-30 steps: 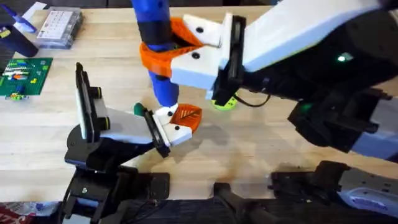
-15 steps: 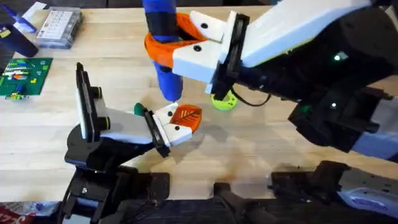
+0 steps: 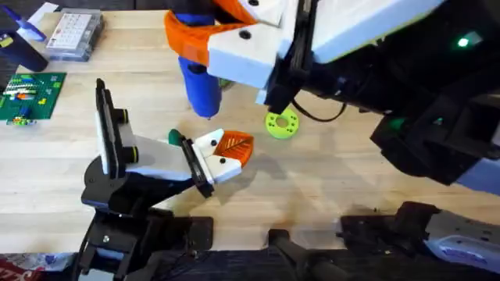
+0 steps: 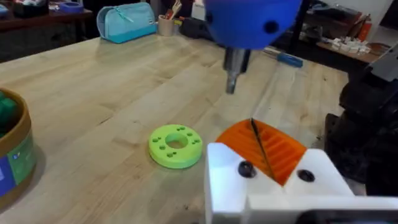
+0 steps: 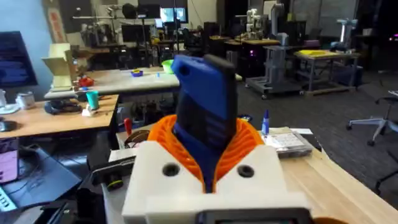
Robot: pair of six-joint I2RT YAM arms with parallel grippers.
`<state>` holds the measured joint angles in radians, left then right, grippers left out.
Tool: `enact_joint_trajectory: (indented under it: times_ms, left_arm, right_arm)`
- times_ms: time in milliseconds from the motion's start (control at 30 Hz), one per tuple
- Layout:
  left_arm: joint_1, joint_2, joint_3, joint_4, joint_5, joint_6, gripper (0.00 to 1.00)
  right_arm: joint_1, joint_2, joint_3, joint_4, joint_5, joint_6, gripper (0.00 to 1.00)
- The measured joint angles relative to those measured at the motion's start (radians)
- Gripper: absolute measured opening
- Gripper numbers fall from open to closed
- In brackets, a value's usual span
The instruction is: Pick up the gripper from the table and insert it into the empty holder that is missing its gripper. Then pick up a screw, insert it into the mounting hole, and use the screwdriver to tighten it. Finally, clean up the table by picking up the vegetable and placing it into the bucket.
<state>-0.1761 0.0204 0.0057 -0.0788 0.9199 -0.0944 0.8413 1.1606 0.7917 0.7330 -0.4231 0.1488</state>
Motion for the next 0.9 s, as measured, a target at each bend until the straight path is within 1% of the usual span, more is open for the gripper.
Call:
enact_joint_trajectory:
  times_ms: [200,567,767,900]
  left_arm:
    - [0.000,0.000,0.000,0.000,0.000,0.000,0.016]
    - [0.000,0.000,0.000,0.000,0.000,0.000,0.016]
    - [0.000,0.000,0.000,0.000,0.000,0.000,0.016]
    - [0.000,0.000,0.000,0.000,0.000,0.000,0.016]
  right_arm:
    - [0.000,0.000,0.008,0.000,-0.005,0.032,0.037]
    - [0.000,0.000,0.008,-0.001,-0.005,0.042,0.037]
    - [0.000,0.000,0.011,-0.071,-0.012,0.044,0.037]
    - [0.000,0.000,0.011,-0.048,-0.012,0.046,0.036]
